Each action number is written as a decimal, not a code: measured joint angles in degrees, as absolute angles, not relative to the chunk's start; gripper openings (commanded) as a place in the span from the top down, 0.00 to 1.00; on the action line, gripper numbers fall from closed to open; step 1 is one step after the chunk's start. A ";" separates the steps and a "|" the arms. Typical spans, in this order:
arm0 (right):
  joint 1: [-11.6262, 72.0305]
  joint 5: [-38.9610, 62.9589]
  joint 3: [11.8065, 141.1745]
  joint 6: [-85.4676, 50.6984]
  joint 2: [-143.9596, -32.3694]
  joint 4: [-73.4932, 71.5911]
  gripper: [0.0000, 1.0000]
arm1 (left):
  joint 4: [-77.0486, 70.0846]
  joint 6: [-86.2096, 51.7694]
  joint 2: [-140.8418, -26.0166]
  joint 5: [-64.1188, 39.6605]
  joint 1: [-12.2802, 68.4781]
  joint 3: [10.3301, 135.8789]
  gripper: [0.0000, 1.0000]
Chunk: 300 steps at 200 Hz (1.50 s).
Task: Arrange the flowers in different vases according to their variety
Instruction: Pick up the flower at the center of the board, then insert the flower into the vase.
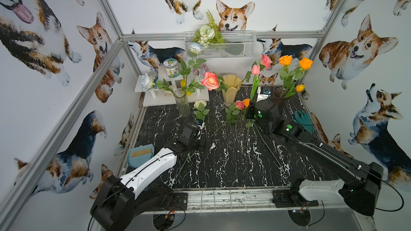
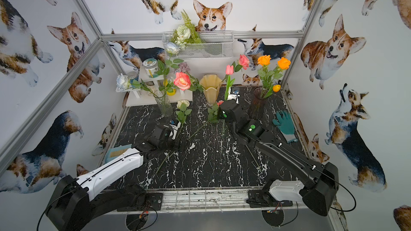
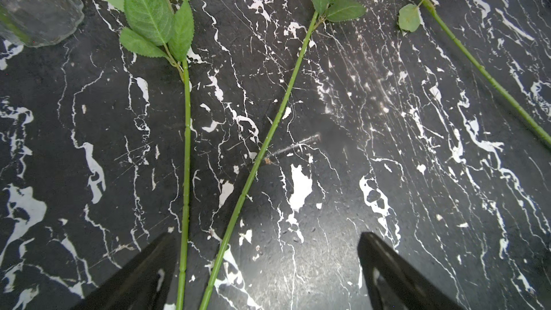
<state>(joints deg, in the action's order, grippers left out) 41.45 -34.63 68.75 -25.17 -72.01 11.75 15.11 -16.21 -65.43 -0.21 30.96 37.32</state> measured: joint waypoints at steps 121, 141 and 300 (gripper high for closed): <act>33.98 -34.44 87.79 -1.21 -92.33 -18.79 1.00 | 13.61 -16.43 -64.97 -1.50 30.65 36.77 0.00; 33.26 -34.24 92.25 1.72 -96.40 -22.70 1.00 | 13.52 -16.64 -64.97 -1.56 30.65 36.71 0.00; 31.48 -33.19 100.42 6.87 -115.20 -33.15 1.00 | 12.23 -18.31 -60.20 -0.23 27.14 35.18 0.00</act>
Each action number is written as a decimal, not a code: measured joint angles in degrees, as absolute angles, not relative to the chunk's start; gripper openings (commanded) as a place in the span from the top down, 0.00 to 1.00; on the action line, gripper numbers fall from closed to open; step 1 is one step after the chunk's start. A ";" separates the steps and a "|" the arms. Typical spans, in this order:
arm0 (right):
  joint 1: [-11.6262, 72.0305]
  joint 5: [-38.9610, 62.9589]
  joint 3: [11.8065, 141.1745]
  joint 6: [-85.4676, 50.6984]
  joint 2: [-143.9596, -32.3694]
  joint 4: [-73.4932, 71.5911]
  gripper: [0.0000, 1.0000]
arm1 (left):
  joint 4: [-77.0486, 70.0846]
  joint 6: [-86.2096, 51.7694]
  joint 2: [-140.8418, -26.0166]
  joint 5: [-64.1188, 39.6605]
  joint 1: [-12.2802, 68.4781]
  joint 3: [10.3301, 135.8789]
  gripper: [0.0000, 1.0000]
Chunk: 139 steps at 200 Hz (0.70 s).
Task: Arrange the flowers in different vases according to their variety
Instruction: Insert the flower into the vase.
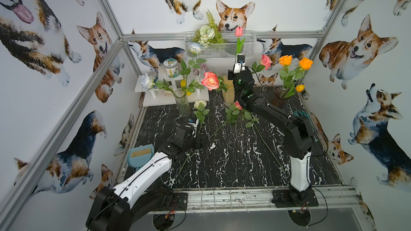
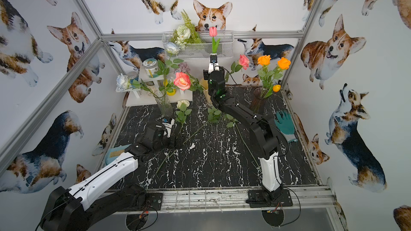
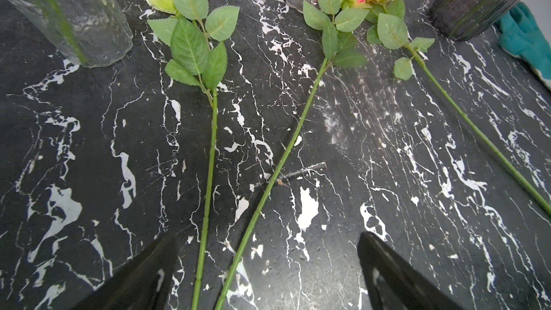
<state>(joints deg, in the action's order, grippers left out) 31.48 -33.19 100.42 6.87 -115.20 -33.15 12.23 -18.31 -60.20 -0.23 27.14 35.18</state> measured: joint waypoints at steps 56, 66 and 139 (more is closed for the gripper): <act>31.51 -33.06 97.78 6.42 -114.43 -32.69 0.55 | 12.10 -18.52 -60.16 -0.27 26.68 35.07 0.01; 31.48 -33.04 97.10 6.24 -113.62 -32.64 0.54 | 12.03 -18.52 -60.16 -0.25 26.63 35.07 0.00; 31.51 -31.88 93.27 4.62 -107.96 -31.79 0.38 | 11.81 -18.63 -59.75 -0.34 26.63 34.89 0.01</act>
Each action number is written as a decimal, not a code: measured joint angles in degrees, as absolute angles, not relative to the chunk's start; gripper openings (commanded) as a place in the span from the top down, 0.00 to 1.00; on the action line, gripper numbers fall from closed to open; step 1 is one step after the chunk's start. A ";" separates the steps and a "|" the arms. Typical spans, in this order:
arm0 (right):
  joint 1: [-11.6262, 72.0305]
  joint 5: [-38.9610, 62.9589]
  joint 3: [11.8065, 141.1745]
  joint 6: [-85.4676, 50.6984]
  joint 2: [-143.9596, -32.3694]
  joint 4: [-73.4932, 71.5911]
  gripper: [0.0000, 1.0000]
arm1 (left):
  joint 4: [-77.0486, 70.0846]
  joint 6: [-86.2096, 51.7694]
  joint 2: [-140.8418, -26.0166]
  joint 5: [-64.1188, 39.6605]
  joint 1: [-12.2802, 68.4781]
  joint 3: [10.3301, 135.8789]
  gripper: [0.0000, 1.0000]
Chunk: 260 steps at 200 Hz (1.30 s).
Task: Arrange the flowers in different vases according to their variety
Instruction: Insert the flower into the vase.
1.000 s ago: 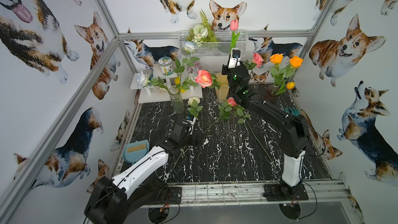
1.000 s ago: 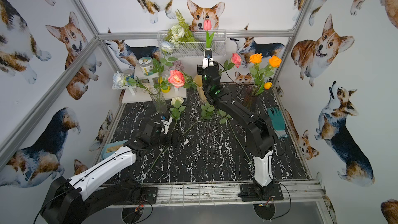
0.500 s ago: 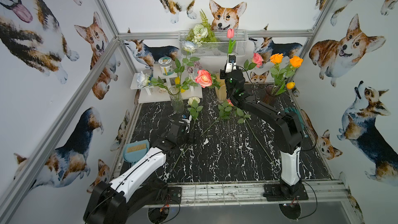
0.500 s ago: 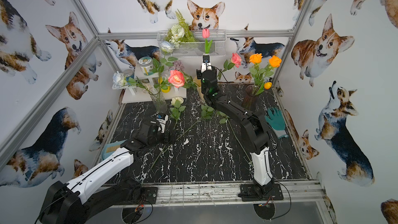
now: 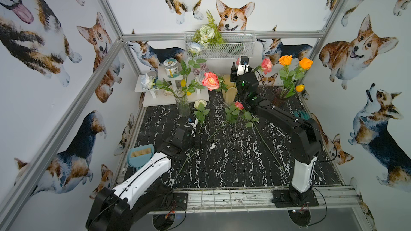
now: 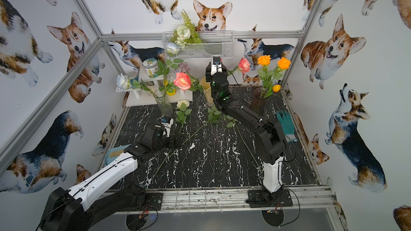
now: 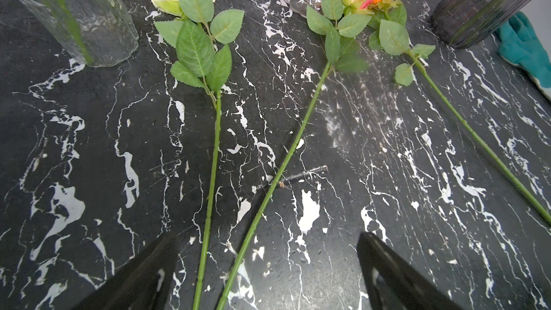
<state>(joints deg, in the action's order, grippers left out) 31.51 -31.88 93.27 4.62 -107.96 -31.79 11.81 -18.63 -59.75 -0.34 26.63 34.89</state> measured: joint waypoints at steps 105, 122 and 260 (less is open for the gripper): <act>31.88 -25.36 76.01 -4.34 -90.41 -22.87 0.25 | 11.81 -18.68 -59.75 -0.38 26.63 34.87 0.01; 31.94 -23.75 73.30 -6.17 -86.70 -20.29 0.25 | 11.81 -18.68 -59.75 -0.40 26.63 34.87 0.01; 31.97 -14.81 54.52 -12.95 -65.36 5.19 0.25 | 11.84 -17.63 -60.27 -1.76 26.09 35.31 0.01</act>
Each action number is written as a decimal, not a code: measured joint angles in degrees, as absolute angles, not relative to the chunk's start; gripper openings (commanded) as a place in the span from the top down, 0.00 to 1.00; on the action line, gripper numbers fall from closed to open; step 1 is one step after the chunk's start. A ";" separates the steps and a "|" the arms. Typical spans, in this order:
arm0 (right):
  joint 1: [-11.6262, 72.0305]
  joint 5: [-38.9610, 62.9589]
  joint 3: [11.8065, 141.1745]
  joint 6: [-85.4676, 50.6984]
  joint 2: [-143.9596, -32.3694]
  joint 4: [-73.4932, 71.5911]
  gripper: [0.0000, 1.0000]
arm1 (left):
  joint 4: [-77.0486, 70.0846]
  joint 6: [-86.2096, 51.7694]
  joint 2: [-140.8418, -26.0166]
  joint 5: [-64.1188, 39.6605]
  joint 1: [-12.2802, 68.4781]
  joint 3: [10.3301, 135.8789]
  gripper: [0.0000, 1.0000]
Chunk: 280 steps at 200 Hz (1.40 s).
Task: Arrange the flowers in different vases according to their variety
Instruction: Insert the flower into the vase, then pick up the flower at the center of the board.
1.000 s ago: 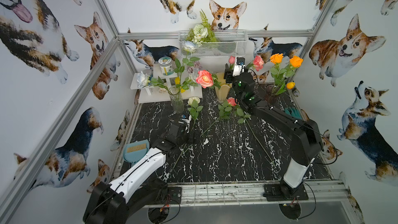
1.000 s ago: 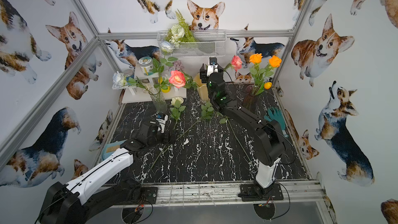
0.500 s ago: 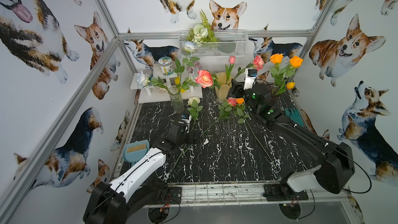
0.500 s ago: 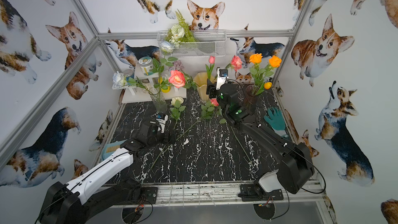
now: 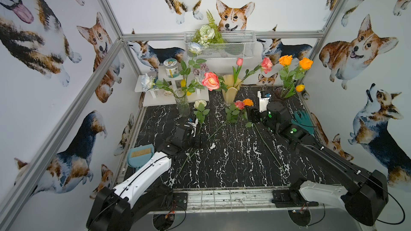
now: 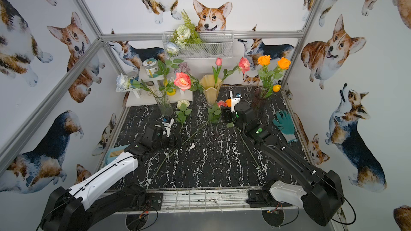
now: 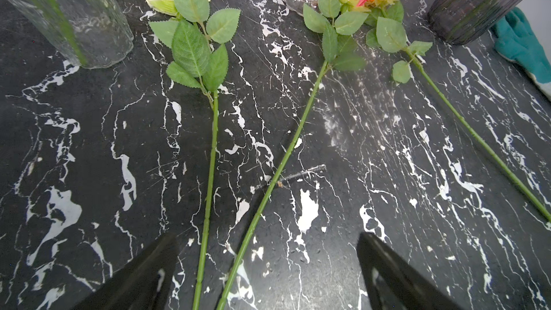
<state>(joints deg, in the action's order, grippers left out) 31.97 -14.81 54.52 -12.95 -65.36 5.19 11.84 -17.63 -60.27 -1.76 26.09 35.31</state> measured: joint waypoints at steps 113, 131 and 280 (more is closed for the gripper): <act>19.33 -3.64 53.80 -11.35 -73.10 26.50 0.26 | 13.58 -15.90 -61.32 -5.52 23.55 36.64 0.02; 18.68 -3.01 54.68 -11.18 -75.50 29.39 0.26 | 13.54 -15.70 -61.21 -6.22 23.38 36.38 0.02; 13.47 3.46 56.75 -8.64 -90.48 39.62 0.32 | 13.50 -15.31 -61.23 -7.33 23.14 36.16 0.02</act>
